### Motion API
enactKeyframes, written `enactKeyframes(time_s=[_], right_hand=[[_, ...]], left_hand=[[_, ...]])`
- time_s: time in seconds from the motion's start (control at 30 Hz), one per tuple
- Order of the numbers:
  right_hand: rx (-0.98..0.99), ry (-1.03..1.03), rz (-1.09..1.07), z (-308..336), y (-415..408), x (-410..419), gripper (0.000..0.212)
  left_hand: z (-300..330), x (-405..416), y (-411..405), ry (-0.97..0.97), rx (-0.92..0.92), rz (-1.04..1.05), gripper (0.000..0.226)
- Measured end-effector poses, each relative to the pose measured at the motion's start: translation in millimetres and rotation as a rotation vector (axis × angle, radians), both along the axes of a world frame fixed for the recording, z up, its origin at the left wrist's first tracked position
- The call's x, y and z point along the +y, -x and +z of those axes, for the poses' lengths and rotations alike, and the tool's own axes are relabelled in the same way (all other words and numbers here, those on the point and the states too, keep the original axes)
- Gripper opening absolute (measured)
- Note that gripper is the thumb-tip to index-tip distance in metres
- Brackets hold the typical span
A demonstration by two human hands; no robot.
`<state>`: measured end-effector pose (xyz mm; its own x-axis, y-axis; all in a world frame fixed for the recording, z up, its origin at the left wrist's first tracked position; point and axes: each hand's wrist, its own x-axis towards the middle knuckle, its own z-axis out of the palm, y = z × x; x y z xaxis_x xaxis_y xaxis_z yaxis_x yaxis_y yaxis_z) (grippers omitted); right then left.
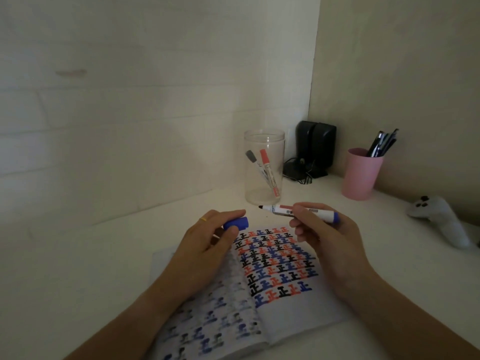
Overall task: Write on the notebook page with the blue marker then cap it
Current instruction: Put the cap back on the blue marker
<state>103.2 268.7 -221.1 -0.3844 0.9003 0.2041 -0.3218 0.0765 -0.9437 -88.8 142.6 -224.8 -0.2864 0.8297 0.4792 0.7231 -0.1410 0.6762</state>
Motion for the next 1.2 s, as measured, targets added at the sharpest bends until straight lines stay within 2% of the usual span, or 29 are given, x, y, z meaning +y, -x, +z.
enactKeyframes(time_s=[0.47, 0.57, 0.67, 0.77, 1.03, 1.2], right_hand=[[-0.104, -0.061, 0.168, -1, 2, -7, 0.014], [-0.094, -0.058, 0.221, 1, 2, -10, 0.020], [-0.064, -0.042, 0.248, 5, 0, -12, 0.028], [-0.112, -0.089, 0.253, 6, 0, -15, 0.029], [-0.209, -0.344, 0.193, 10, -4, -18, 0.031], [-0.206, -0.364, 0.189, 7, -7, -16, 0.026]], left_hand=[[6, -5, -4, 0.023, -0.070, -0.097, 0.034], [10, -6, -6, -0.028, -0.181, -0.107, 0.029], [15, -7, -6, -0.116, -0.389, -0.065, 0.026], [18, -8, -6, -0.167, -0.521, -0.051, 0.022], [19, -10, -7, -0.177, -0.627, -0.076, 0.019], [19, -13, -7, -0.145, -0.686, -0.123, 0.018]])
